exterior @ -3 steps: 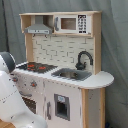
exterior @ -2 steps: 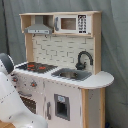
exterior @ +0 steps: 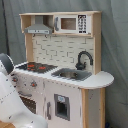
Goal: Play with the kitchen
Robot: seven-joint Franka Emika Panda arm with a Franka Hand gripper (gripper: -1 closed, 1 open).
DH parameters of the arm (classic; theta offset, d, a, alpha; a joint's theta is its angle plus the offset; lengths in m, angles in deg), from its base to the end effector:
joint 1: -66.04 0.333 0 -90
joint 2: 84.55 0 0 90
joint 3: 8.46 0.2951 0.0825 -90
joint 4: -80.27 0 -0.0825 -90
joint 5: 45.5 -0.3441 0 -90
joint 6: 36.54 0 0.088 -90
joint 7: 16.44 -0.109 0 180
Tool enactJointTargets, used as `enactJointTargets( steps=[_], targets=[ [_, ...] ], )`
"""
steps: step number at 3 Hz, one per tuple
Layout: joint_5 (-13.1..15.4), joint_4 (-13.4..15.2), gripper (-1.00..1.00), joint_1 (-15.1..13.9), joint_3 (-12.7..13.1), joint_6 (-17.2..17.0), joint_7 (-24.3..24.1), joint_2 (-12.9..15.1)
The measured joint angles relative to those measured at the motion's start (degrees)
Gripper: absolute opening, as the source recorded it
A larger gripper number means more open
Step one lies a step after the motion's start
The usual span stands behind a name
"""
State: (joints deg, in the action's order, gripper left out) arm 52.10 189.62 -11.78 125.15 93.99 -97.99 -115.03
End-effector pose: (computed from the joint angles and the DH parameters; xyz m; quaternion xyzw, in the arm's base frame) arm 0.3267 0.5105 0.3310 0.6217 0.3744 0.6111 0.3160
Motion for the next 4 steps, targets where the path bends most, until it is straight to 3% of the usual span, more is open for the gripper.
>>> enactJointTargets(
  steps=[4],
  targets=[
    [0.41, -0.54, -1.00, -0.36, 0.00, -1.73, 26.10, -0.68]
  ],
)
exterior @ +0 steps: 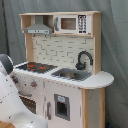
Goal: Play with the kitchen
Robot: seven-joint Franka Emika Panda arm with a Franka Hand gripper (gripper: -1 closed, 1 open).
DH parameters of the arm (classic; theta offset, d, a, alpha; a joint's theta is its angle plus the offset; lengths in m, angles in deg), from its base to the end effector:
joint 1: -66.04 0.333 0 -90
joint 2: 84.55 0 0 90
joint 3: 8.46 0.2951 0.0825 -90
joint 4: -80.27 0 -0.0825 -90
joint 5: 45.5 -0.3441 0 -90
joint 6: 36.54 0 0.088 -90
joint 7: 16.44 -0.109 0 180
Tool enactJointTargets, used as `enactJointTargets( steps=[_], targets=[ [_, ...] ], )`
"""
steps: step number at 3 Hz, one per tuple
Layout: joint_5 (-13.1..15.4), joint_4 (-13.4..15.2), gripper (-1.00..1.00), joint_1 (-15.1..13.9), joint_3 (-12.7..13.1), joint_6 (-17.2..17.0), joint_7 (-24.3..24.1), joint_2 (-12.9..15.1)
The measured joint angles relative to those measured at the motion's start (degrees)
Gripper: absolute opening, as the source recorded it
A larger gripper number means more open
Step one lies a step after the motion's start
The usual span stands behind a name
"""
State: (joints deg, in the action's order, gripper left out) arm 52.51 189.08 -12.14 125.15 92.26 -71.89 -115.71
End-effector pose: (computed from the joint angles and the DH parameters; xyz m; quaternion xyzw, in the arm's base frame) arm 0.3327 0.5095 0.3322 0.5149 0.4949 0.5268 0.4609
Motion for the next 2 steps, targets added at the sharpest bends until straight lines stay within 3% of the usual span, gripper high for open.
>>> enactJointTargets(
  steps=[2],
  targets=[
    [0.00, -0.01, -1.00, 0.22, 0.04, -1.37, 13.39, -0.63]
  ],
)
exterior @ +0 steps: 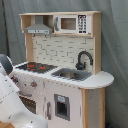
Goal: Play with the kitchen
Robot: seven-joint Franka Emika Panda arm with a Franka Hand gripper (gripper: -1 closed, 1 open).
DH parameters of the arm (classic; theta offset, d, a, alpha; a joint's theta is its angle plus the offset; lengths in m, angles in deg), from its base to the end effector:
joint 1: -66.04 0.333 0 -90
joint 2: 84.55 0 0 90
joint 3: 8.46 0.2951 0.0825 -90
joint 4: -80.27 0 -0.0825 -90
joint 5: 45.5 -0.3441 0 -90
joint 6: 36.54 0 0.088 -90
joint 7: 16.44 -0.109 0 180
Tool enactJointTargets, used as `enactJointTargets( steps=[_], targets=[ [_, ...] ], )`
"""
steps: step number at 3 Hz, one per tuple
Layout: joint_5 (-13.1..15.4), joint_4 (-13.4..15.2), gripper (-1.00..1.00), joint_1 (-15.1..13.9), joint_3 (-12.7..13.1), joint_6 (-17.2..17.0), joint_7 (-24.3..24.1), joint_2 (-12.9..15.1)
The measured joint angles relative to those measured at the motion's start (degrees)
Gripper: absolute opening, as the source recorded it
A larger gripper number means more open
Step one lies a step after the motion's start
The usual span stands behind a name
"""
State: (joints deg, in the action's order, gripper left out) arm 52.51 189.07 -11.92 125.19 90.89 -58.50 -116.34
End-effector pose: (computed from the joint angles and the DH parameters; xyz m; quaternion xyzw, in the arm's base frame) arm 0.3326 0.5094 0.3293 0.4491 0.5461 0.4686 0.5296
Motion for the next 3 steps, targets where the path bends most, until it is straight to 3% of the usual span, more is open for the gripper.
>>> enactJointTargets(
  steps=[3],
  targets=[
    [0.02, -0.16, -1.00, 0.26, 0.20, -2.80, 19.90, -1.27]
  ],
)
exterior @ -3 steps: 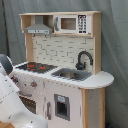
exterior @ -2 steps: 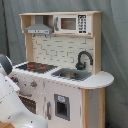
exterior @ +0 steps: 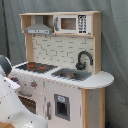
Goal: Play with the kitchen
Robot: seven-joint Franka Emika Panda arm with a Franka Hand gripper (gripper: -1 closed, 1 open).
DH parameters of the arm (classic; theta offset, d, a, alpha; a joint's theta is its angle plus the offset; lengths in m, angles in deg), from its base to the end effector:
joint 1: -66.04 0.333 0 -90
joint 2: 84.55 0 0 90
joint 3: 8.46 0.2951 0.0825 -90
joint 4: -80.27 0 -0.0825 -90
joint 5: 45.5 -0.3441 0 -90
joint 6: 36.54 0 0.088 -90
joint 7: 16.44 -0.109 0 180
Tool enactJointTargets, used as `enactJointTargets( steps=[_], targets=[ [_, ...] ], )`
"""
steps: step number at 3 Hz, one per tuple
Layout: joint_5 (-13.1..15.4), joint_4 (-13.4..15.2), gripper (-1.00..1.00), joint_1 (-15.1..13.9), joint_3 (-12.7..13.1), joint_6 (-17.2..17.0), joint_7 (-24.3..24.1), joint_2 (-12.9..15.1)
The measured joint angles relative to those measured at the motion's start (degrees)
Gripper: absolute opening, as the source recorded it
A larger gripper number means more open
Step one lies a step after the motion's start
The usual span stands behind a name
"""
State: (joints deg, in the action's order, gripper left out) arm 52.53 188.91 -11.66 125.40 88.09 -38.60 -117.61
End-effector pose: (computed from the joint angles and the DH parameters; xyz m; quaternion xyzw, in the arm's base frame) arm 0.3330 0.5095 0.3243 0.3410 0.6022 0.3652 0.6226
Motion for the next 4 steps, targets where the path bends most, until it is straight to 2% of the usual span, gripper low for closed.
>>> enactJointTargets(
  steps=[2, 3, 4],
  targets=[
    [0.09, -0.06, -1.00, 0.14, 0.07, -1.46, 11.75, -0.64],
    [-0.46, -0.17, -1.00, 0.13, 0.07, -1.79, 10.85, -0.76],
    [-0.51, -0.17, 1.00, 0.12, 0.05, -1.78, 10.77, -0.71]
  ],
)
